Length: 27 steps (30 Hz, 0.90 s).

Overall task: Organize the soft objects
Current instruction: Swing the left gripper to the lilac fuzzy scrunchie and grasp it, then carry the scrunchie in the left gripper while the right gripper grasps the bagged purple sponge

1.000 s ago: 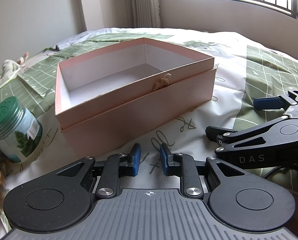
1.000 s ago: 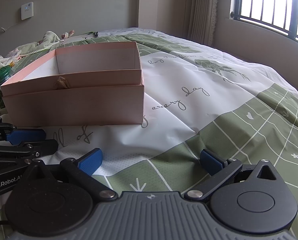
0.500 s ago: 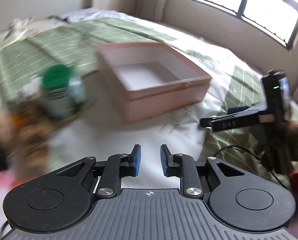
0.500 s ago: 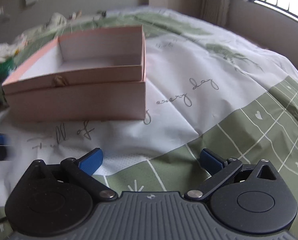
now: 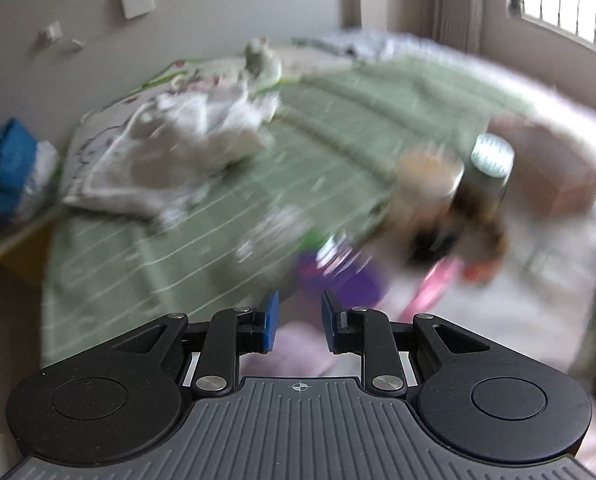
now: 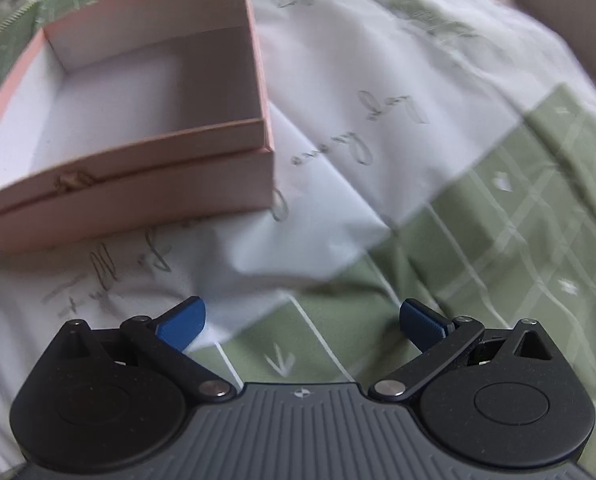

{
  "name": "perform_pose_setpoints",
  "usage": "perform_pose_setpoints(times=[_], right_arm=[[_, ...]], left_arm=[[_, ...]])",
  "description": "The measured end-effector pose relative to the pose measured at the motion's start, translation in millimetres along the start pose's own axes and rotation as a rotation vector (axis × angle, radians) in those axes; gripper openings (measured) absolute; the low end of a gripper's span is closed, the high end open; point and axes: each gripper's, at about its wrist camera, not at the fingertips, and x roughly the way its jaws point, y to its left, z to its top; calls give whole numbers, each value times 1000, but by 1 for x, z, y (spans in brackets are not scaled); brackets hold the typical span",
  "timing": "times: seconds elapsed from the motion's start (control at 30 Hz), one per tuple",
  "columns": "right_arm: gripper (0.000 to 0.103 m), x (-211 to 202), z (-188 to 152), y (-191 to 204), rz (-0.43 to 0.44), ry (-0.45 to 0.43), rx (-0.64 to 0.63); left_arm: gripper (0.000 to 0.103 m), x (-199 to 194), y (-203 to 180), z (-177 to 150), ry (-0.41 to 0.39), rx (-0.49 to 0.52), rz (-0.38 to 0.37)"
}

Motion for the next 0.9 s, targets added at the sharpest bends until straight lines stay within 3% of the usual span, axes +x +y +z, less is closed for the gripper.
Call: perform_pose_setpoints(times=[0.13, 0.33, 0.47, 0.6, 0.73, 0.9], right_arm=[[98, -42, -18, 31, -51, -86, -92], [98, -107, -16, 108, 37, -235, -298], [98, -138, -27, 172, 140, -285, -506], [98, -160, -39, 223, 254, -279, -618], [98, -171, -52, 255, 324, -320, -677], [98, -172, -64, 294, 395, -430, -725]], left_arm=[[28, 9, 1, -27, 63, 132, -12], [29, 25, -3, -49, 44, 165, -95], [30, 44, -6, -52, 53, 182, -56], [31, 67, 14, -43, 60, 99, 5], [28, 85, 49, -32, 45, -65, 33], [29, 105, 66, -34, 80, -183, -62]])
